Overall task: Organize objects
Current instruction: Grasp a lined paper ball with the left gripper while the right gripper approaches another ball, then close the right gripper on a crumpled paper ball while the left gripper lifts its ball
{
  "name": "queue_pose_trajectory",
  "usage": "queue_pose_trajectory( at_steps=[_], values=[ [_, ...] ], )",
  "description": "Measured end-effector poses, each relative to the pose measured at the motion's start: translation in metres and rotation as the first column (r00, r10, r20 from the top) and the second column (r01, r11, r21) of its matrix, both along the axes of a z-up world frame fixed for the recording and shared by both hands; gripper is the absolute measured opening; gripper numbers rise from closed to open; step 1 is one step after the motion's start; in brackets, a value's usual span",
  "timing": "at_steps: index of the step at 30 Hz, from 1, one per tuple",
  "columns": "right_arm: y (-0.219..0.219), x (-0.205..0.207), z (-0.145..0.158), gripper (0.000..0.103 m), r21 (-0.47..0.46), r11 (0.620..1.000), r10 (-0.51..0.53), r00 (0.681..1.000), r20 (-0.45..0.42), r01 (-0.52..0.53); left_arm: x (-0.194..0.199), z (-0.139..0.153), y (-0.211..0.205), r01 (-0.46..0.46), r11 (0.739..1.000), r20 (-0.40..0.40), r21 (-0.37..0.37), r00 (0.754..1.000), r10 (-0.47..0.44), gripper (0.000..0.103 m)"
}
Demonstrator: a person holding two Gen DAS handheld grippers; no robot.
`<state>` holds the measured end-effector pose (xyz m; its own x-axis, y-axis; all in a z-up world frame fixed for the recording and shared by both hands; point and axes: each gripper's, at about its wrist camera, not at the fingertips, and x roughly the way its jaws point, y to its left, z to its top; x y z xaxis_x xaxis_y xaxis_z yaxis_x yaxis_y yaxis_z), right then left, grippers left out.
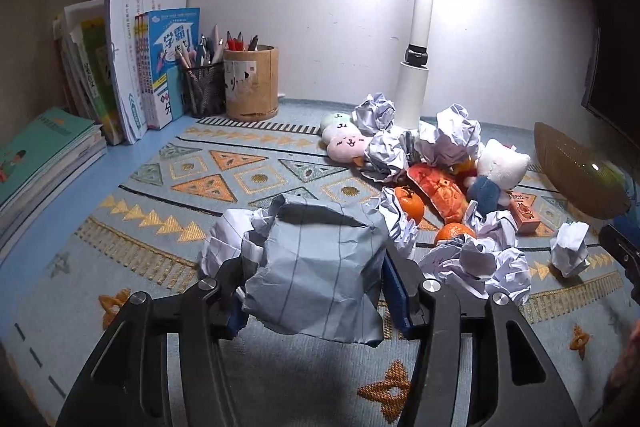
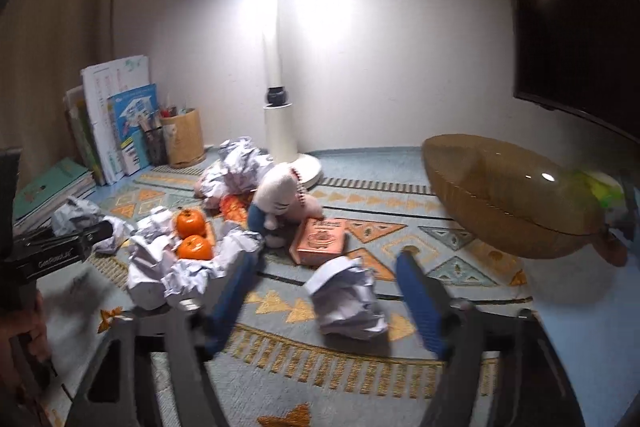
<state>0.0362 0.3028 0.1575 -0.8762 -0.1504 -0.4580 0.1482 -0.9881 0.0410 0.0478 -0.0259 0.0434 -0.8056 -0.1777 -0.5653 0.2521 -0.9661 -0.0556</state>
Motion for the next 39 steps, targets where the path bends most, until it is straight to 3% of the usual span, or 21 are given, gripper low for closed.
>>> queue_pose_trajectory(
  at_steps=[2, 4, 7, 9, 14, 16, 17, 19, 23, 29, 33, 39],
  values=[
    [0.009, -0.012, -0.004, 0.103, -0.027, 0.998, -0.05, 0.997, 0.059, 0.051, 0.0, -0.001, -0.001, -0.007, 1.0, 0.005, 0.003, 1.0, 0.007, 0.053],
    [0.013, -0.036, -0.016, 0.103, -0.055, 0.998, -0.026, 0.981, 0.191, 0.037, 0.0, -0.001, -0.001, -0.007, 1.0, 0.006, 0.004, 1.0, 0.007, 0.053],
    [0.014, -0.069, -0.044, 0.096, -0.112, 0.994, 0.051, 0.915, 0.399, -0.007, 0.0, 0.0, 0.0, -0.002, 1.0, 0.004, -0.003, 1.0, 0.002, 0.053],
    [0.011, -0.066, -0.043, 0.086, -0.119, 0.993, 0.072, 0.922, 0.38, -0.028, 0.0, 0.0, 0.001, 0.0, 1.0, 0.002, -0.008, 1.0, 0.0, 0.054],
    [-0.007, -0.066, -0.046, 0.088, -0.033, 0.997, 0.076, 0.913, 0.4, -0.068, -0.002, 0.001, 0.012, 0.009, 0.998, 0.009, -0.065, 1.0, -0.008, 0.055],
    [-0.019, -0.068, -0.047, 0.083, 0.003, 0.995, 0.093, 0.911, 0.401, -0.103, -0.002, 0.002, 0.016, 0.024, 0.996, 0.011, -0.084, 1.0, -0.023, 0.055],
    [-0.025, -0.069, -0.047, 0.077, 0.012, 0.991, 0.116, 0.91, 0.398, -0.132, -0.002, 0.002, 0.017, 0.027, 0.996, 0.01, -0.091, 1.0, -0.026, 0.055],
    [-0.032, -0.067, -0.045, 0.051, 0.018, 0.987, 0.139, 0.913, 0.383, -0.158, 0.0, 0.003, 0.018, 0.023, 0.995, 0.002, -0.098, 1.0, -0.023, 0.055],
    [-0.034, -0.058, -0.037, 0.051, 0.001, 0.98, 0.186, 0.925, 0.332, -0.197, 0.003, 0.005, 0.013, 0.002, 0.997, -0.016, -0.08, 1.0, -0.003, 0.06],
    [-0.014, -0.03, -0.011, 0.051, -0.121, 0.965, 0.246, 0.96, 0.133, -0.231, 0.006, 0.005, 0.007, -0.006, 0.999, -0.033, -0.049, 0.999, 0.004, 0.06],
    [0.001, -0.01, 0.002, 0.052, -0.189, 0.949, 0.257, 0.966, -0.002, -0.253, 0.009, 0.007, 0.011, 0.013, 0.998, -0.051, -0.063, 0.999, -0.016, 0.06],
    [-0.005, -0.006, 0.007, 0.052, -0.177, 0.949, 0.26, 0.965, -0.027, -0.261, 0.015, 0.012, 0.014, 0.033, 0.997, -0.092, -0.074, 0.995, -0.039, 0.06]
  ],
)
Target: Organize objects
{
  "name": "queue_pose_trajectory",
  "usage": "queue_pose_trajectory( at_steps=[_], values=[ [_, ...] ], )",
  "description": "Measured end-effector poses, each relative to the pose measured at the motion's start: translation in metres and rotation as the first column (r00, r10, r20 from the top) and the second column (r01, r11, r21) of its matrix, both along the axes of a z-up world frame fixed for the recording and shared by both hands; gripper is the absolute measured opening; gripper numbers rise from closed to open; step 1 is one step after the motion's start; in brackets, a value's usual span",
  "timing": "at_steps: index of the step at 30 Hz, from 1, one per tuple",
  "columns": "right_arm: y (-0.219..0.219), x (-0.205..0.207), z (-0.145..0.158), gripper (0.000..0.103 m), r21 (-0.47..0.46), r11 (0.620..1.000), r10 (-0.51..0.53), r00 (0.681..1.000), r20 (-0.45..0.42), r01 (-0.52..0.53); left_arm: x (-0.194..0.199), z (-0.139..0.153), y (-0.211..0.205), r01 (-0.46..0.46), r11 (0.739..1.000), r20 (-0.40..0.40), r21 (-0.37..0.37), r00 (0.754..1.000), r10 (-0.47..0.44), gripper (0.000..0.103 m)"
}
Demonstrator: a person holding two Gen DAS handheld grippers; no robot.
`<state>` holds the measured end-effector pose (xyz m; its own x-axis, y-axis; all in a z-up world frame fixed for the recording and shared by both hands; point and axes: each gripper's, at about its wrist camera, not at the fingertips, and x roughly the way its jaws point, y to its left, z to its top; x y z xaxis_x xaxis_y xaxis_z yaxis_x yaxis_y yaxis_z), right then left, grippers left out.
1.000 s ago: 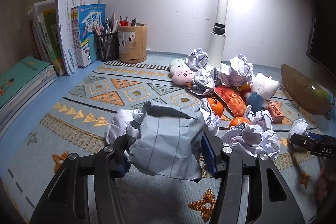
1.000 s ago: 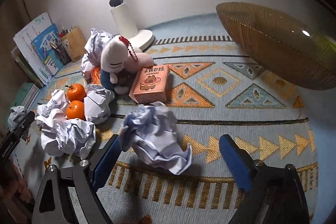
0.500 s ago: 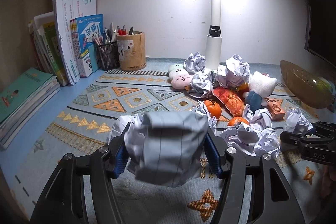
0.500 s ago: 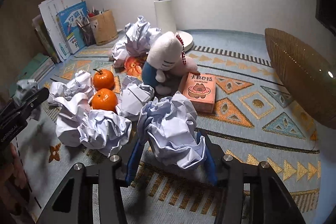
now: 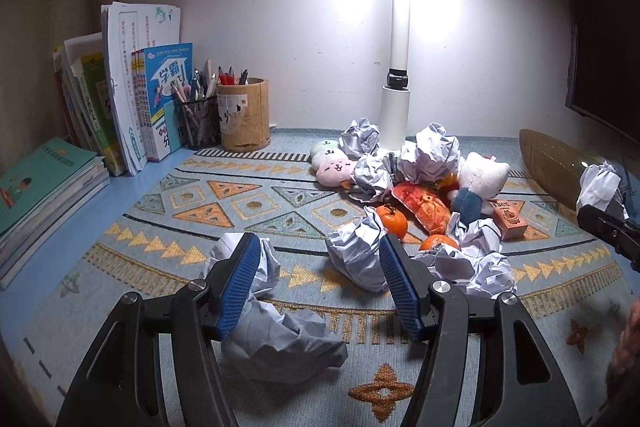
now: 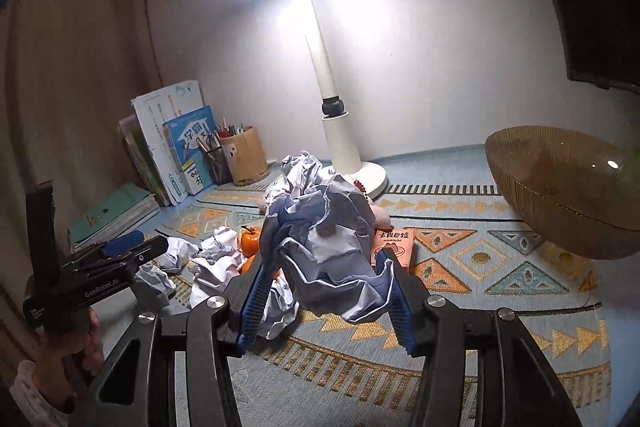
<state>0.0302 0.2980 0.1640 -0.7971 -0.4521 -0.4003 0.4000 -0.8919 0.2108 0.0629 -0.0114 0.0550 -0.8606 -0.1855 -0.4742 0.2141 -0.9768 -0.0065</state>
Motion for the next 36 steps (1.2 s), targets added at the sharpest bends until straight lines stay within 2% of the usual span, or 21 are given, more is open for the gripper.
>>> queue_pose_trajectory(
  at_steps=[4, 7, 14, 16, 20, 22, 23, 25, 27, 30, 32, 34, 35, 36],
  values=[
    [-0.003, 0.006, 0.0, 0.052, 0.028, 1.0, 0.012, 1.0, -0.025, -0.011, 0.003, 0.002, 0.0, 0.009, 1.0, -0.019, 0.002, 1.0, -0.009, 0.059],
    [-0.006, 0.01, 0.001, 0.052, 0.047, 0.999, 0.014, 0.999, -0.047, -0.012, 0.01, 0.004, 0.001, 0.036, 0.999, -0.059, 0.006, 0.998, -0.035, 0.052],
    [-0.013, 0.015, 0.001, 0.054, 0.077, 0.997, 0.025, 0.997, -0.069, -0.02, 0.024, 0.01, 0.002, 0.064, 0.998, -0.144, 0.005, 0.988, -0.062, 0.053],
    [-0.012, 0.015, 0.001, 0.054, 0.073, 0.997, 0.024, 0.997, -0.068, -0.019, 0.024, 0.01, -0.002, 0.05, 0.999, -0.142, 0.022, 0.989, -0.046, 0.058],
    [-0.009, 0.013, 0.001, 0.054, 0.058, 0.998, 0.023, 0.998, -0.058, -0.02, 0.026, 0.009, -0.011, 0.043, 0.998, -0.138, 0.055, 0.99, -0.035, 0.058],
    [-0.008, 0.011, 0.0, 0.054, 0.054, 0.998, 0.024, 0.999, -0.046, -0.021, 0.028, 0.007, -0.016, 0.026, 0.999, -0.092, 0.043, 0.996, -0.021, 0.062],
    [-0.008, 0.009, -0.001, 0.056, 0.055, 0.998, 0.025, 0.999, -0.033, -0.024, 0.026, 0.004, -0.02, 0.024, 0.999, -0.048, 0.049, 0.999, -0.022, 0.077],
    [-0.01, -0.001, -0.005, 0.075, 0.063, 0.997, 0.033, 0.999, 0.021, -0.035, 0.021, -0.006, -0.031, 0.068, 0.993, 0.057, 0.092, 0.996, -0.074, 0.089],
    [-0.012, -0.015, -0.012, 0.087, 0.085, 0.996, 0.005, 0.995, 0.103, -0.013, 0.018, -0.015, -0.039, 0.054, 0.991, 0.11, 0.121, 0.992, -0.067, 0.089],
    [-0.013, -0.038, -0.028, 0.089, 0.067, 0.996, 0.042, 0.97, 0.241, -0.06, 0.005, -0.029, -0.049, 0.023, 0.984, 0.204, 0.175, 0.977, -0.059, 0.089],
    [-0.005, -0.047, -0.036, 0.089, 0.06, 0.998, -0.016, 0.954, 0.3, -0.002, -0.006, -0.041, -0.049, 0.045, 0.976, 0.273, 0.213, 0.956, -0.104, 0.082],
    [0.015, -0.054, -0.044, 0.089, -0.016, 0.999, -0.041, 0.935, 0.352, 0.051, -0.013, -0.049, -0.046, 0.059, 0.971, 0.315, 0.23, 0.94, -0.131, 0.077],
    [0.023, -0.059, -0.049, 0.089, -0.069, 0.996, -0.026, 0.921, 0.388, 0.057, -0.012, -0.048, -0.044, 0.057, 0.975, 0.316, 0.214, 0.941, -0.124, 0.066],
    [0.028, -0.063, -0.054, 0.09, -0.117, 0.992, -0.001, 0.911, 0.413, 0.054, -0.012, -0.048, -0.042, 0.053, 0.978, 0.321, 0.2, 0.94, -0.117, 0.063]
  ],
)
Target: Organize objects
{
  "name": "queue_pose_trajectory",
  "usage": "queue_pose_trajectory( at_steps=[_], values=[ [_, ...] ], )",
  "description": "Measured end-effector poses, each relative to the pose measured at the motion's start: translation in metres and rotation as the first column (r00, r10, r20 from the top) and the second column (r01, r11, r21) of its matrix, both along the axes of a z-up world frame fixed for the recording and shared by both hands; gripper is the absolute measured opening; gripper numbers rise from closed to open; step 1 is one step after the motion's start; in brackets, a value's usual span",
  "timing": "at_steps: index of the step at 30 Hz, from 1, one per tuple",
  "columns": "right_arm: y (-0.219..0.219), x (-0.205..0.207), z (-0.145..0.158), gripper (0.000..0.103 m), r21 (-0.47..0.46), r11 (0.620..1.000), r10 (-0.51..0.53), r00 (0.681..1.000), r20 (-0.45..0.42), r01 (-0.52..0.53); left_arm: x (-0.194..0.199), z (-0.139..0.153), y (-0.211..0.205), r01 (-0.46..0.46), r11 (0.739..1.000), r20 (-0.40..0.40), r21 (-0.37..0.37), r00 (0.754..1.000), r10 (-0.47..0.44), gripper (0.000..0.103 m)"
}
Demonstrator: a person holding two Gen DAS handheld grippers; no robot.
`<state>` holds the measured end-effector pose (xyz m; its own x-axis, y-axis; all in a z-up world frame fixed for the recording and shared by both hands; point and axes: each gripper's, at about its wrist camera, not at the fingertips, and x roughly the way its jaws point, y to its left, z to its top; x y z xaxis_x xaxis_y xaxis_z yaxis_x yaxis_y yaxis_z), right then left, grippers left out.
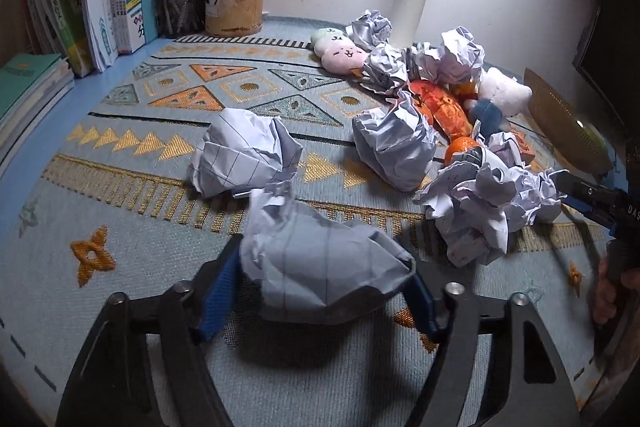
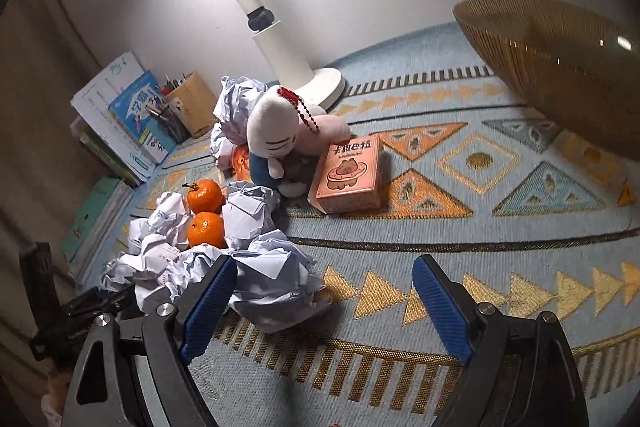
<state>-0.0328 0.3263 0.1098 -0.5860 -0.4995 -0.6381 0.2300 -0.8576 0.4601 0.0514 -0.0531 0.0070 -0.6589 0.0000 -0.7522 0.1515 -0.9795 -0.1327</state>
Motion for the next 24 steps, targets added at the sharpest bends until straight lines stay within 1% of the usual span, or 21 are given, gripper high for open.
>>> queue_pose_trajectory(
  at_steps=[1, 2, 4, 5, 6, 7, 8, 10, 11, 12, 14, 16, 17, 19, 21, 23, 24],
  values=[
    [0.002, 0.001, 0.001, 0.089, -0.013, 1.0, -0.006, 1.0, -0.012, 0.006, 0.0, 0.001, 0.001, 0.003, 1.0, 0.0, -0.002, 1.0, -0.003, 0.06],
    [-0.003, 0.001, 0.002, 0.089, 0.001, 1.0, 0.012, 1.0, -0.011, -0.012, 0.001, 0.001, 0.001, 0.005, 1.0, -0.001, 0.0, 1.0, -0.005, 0.059],
    [-0.02, 0.002, 0.004, 0.089, 0.076, 0.995, 0.06, 0.998, -0.012, -0.059, 0.002, 0.002, -0.001, 0.001, 1.0, -0.006, 0.011, 1.0, -0.001, 0.057],
    [-0.03, 0.002, 0.005, 0.086, 0.118, 0.989, 0.094, 0.995, -0.013, -0.092, 0.002, 0.002, -0.002, 0.0, 1.0, -0.008, 0.016, 1.0, 0.0, 0.055],
    [-0.04, 0.004, 0.006, 0.07, 0.141, 0.981, 0.138, 0.99, -0.018, -0.134, 0.003, 0.002, -0.003, -0.003, 1.0, -0.012, 0.018, 1.0, 0.003, 0.055],
    [-0.047, 0.006, 0.008, 0.053, 0.141, 0.974, 0.184, 0.982, -0.029, -0.178, 0.003, 0.002, -0.003, -0.003, 1.0, -0.012, 0.019, 1.0, 0.003, 0.054],
    [-0.054, 0.01, 0.01, 0.044, 0.144, 0.967, 0.22, 0.975, -0.042, -0.212, 0.003, 0.002, -0.003, -0.002, 1.0, -0.015, 0.018, 1.0, 0.002, 0.054],
    [-0.065, 0.019, 0.015, 0.043, 0.22, 0.954, 0.226, 0.971, -0.079, -0.204, 0.007, 0.006, -0.004, -0.001, 1.0, -0.037, 0.019, 0.999, 0.002, 0.053],
    [-0.067, 0.023, 0.017, 0.043, 0.244, 0.95, 0.226, 0.969, -0.097, -0.197, 0.008, 0.008, -0.004, -0.001, 1.0, -0.055, 0.02, 0.998, 0.002, 0.053],
    [-0.067, 0.027, 0.02, 0.043, 0.247, 0.95, 0.228, 0.966, -0.123, -0.193, 0.011, 0.011, -0.005, -0.003, 1.0, -0.074, 0.021, 0.997, 0.004, 0.053],
    [-0.06, 0.039, 0.03, 0.043, 0.208, 0.959, 0.236, 0.949, -0.208, -0.193, 0.018, 0.014, -0.006, -0.019, 1.0, -0.111, 0.024, 0.994, 0.021, 0.053],
    [-0.05, 0.051, 0.04, 0.043, 0.179, 0.973, 0.191, 0.938, -0.29, -0.143, 0.023, 0.013, -0.008, -0.025, 0.999, -0.132, 0.038, 0.991, 0.03, 0.053],
    [-0.045, 0.055, 0.043, 0.043, 0.162, 0.979, 0.17, 0.933, -0.317, -0.124, 0.025, 0.011, -0.008, -0.024, 0.999, -0.131, 0.048, 0.991, 0.03, 0.053],
    [-0.04, 0.057, 0.046, 0.043, 0.138, 0.986, 0.138, 0.93, -0.339, -0.096, 0.031, 0.016, -0.01, -0.038, 0.998, -0.18, 0.05, 0.983, 0.047, 0.053],
    [-0.04, 0.055, 0.048, 0.043, 0.137, 0.988, 0.118, 0.935, -0.336, -0.075, 0.038, 0.02, -0.011, -0.06, 0.997, -0.217, 0.042, 0.974, 0.067, 0.053],
    [-0.039, 0.053, 0.049, 0.043, 0.141, 0.988, 0.11, 0.937, -0.332, -0.065, 0.041, 0.026, -0.008, -0.088, 0.996, -0.218, -0.005, 0.972, 0.085, 0.053],
    [-0.04, 0.053, 0.05, 0.043, 0.137, 0.988, 0.114, 0.936, -0.332, -0.071, 0.041, 0.033, -0.007, -0.086, 0.996, -0.222, -0.017, 0.972, 0.08, 0.053]
  ],
)
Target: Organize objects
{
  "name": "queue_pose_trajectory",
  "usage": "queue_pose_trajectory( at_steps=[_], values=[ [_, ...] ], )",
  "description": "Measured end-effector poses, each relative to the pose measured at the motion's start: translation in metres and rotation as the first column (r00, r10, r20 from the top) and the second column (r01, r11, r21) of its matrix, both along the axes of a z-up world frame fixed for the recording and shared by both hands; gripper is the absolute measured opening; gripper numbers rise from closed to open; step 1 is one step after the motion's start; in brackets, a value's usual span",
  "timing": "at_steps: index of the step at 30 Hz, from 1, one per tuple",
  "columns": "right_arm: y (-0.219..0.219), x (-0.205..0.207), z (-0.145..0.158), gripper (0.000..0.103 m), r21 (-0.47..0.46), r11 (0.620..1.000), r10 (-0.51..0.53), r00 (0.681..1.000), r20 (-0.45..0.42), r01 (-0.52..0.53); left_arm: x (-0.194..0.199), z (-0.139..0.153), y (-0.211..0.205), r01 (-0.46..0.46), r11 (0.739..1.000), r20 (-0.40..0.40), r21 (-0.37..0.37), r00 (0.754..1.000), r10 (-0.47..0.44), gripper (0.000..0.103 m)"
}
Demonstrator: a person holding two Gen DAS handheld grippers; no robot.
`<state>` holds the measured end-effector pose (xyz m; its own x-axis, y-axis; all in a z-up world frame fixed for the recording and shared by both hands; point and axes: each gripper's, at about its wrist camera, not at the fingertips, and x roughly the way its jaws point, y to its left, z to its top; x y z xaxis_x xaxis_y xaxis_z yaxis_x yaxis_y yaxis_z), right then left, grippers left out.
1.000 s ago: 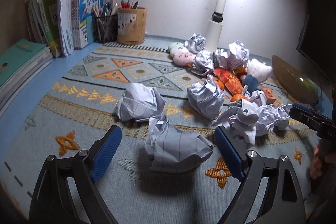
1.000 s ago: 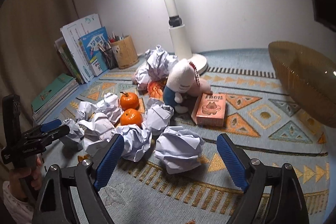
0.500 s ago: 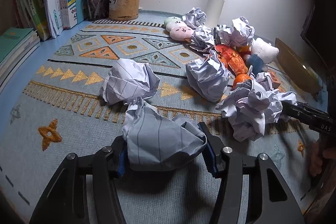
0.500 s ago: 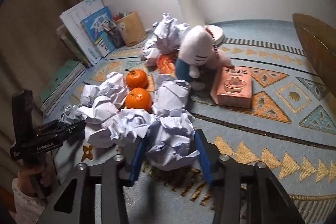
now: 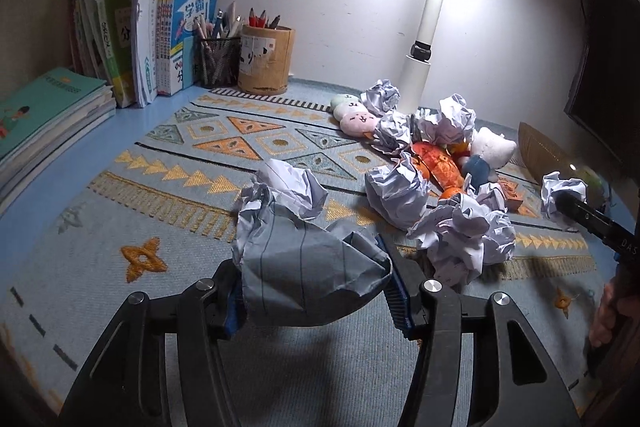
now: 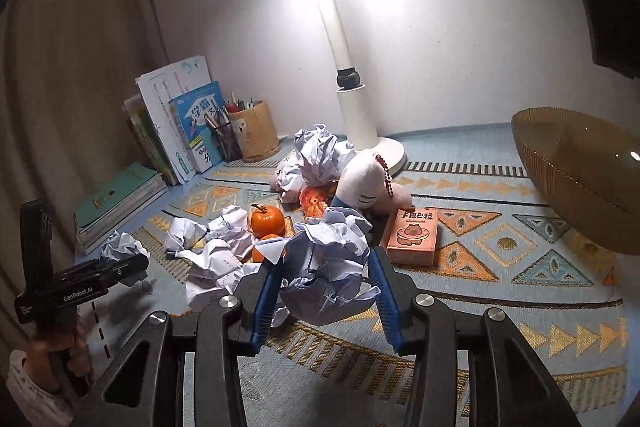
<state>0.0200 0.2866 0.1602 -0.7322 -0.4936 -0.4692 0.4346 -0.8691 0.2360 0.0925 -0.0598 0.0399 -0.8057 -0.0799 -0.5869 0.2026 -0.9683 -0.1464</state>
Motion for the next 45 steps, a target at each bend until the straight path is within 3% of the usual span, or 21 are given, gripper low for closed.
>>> queue_pose_trajectory(
  at_steps=[3, 6, 10, 13, 18, 22, 25, 28, 31, 32, 33, 34, 35, 38, 41, 45],
  values=[
    [0.008, -0.003, 0.015, 0.043, -0.018, 1.0, -0.014, 1.0, 0.003, 0.014, -0.002, 0.038, 0.005, 0.022, 1.0, -0.065, 0.001, 0.998, -0.022, 0.053],
    [0.028, -0.008, 0.061, 0.043, -0.106, 0.994, -0.031, 0.997, -0.065, 0.024, -0.021, 0.088, 0.023, 0.068, 0.997, -0.154, -0.021, 0.986, -0.071, 0.053],
    [0.058, -0.026, 0.125, 0.044, -0.098, 0.987, -0.141, 0.971, -0.194, 0.124, -0.069, 0.137, 0.079, 0.176, 0.978, -0.245, -0.113, 0.949, -0.199, 0.053],
    [0.087, -0.045, 0.146, 0.044, -0.09, 0.97, -0.242, 0.935, -0.26, 0.227, -0.118, 0.151, 0.132, 0.268, 0.956, -0.279, -0.118, 0.915, -0.291, 0.053],
    [0.149, -0.075, 0.135, 0.044, -0.125, 0.904, -0.428, 0.865, -0.263, 0.409, -0.201, 0.141, 0.223, 0.388, 0.914, -0.276, -0.121, 0.871, -0.407, 0.054],
    [0.192, -0.09, 0.101, 0.044, -0.212, 0.859, -0.501, 0.851, -0.161, 0.466, -0.25, 0.115, 0.278, 0.436, 0.889, -0.243, -0.139, 0.855, -0.458, 0.054],
    [0.21, -0.092, 0.089, 0.044, -0.22, 0.817, -0.564, 0.817, -0.12, 0.532, -0.272, 0.093, 0.301, 0.488, 0.863, -0.17, -0.128, 0.847, -0.504, 0.054],
    [0.222, -0.092, 0.081, 0.044, -0.239, 0.793, -0.593, 0.8, -0.094, 0.56, -0.275, 0.081, 0.31, 0.488, 0.855, -0.155, -0.176, 0.844, -0.513, 0.054],
    [0.225, -0.091, 0.078, 0.045, -0.267, 0.791, -0.587, 0.805, -0.082, 0.55, -0.279, 0.077, 0.308, 0.512, 0.848, -0.174, -0.134, 0.831, -0.529, 0.054],
    [0.224, -0.092, 0.077, 0.046, -0.254, 0.789, -0.594, 0.801, -0.08, 0.56, -0.279, 0.075, 0.307, 0.522, 0.844, -0.185, -0.126, 0.823, -0.537, 0.058],
    [0.221, -0.095, 0.076, 0.057, -0.233, 0.78, -0.61, 0.789, -0.072, 0.581, -0.28, 0.073, 0.307, 0.526, 0.841, -0.2, -0.128, 0.817, -0.541, 0.061],
    [0.219, -0.098, 0.074, 0.087, -0.211, 0.762, -0.635, 0.77, -0.061, 0.612, -0.282, 0.07, 0.308, 0.52, 0.844, -0.21, -0.133, 0.817, -0.536, 0.077],
    [0.218, -0.1, 0.071, 0.103, -0.206, 0.747, -0.654, 0.754, -0.057, 0.632, -0.286, 0.064, 0.308, 0.518, 0.846, -0.196, -0.127, 0.823, -0.533, 0.102],
    [0.221, -0.101, 0.064, 0.103, -0.242, 0.741, -0.649, 0.761, -0.018, 0.626, -0.301, 0.049, 0.31, 0.555, 0.829, -0.105, -0.074, 0.822, -0.56, 0.103],
    [0.237, -0.103, 0.061, 0.103, -0.283, 0.739, -0.625, 0.779, 0.051, 0.612, -0.305, 0.044, 0.305, 0.54, 0.838, -0.099, -0.073, 0.833, -0.545, 0.103],
    [0.236, -0.1, 0.067, 0.103, -0.27, 0.737, -0.64, 0.768, 0.018, 0.62, -0.293, 0.054, 0.301, 0.512, 0.852, -0.114, -0.108, 0.845, -0.522, 0.103]
  ],
)
